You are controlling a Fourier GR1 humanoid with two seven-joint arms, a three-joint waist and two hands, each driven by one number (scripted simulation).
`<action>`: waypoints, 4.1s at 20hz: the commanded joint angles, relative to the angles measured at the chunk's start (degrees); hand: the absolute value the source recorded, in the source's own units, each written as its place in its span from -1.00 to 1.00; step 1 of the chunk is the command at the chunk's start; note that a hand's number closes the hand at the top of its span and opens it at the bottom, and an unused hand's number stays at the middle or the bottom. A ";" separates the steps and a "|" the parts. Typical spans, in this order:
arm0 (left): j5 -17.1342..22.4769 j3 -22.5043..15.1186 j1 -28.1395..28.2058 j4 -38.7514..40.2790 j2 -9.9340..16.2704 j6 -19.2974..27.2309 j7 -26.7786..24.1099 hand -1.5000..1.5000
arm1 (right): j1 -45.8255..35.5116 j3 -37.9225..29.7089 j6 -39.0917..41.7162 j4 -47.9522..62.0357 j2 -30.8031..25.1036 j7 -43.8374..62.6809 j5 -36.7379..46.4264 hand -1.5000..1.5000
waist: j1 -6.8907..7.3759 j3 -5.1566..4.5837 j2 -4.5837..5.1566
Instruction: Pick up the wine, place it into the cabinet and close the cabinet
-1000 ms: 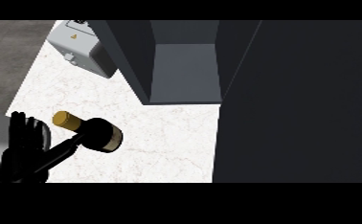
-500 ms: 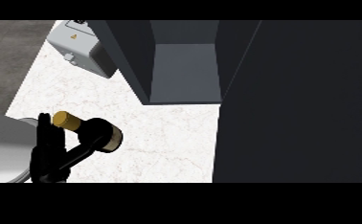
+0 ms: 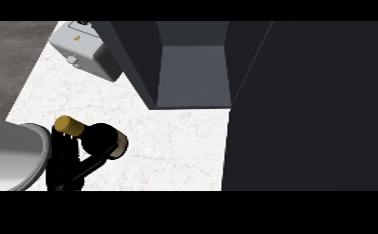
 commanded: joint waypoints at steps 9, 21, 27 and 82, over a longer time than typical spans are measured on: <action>16.25 -1.29 -3.48 8.15 -0.01 -1.32 -11.77 -1.00 | 2.49 2.82 -2.34 -13.01 0.58 5.53 -0.02 -1.00 | 0.28 -0.05 -0.02; 17.83 -0.05 -9.13 14.78 0.33 -5.83 -15.82 -1.00 | 4.26 -1.46 -0.47 -14.32 -1.04 4.75 -3.87 -1.00 | 0.16 0.04 0.02; 18.82 -1.60 -10.77 16.68 0.00 -6.24 -17.45 1.00 | 3.61 -0.12 -0.38 -14.28 -1.10 6.42 -2.70 -1.00 | 0.27 0.01 0.05; 2.01 -29.04 -29.15 -3.46 -0.01 13.28 7.27 1.00 | 4.74 -9.39 6.00 -10.96 -0.12 2.72 -10.51 -1.00 | -0.60 0.07 0.31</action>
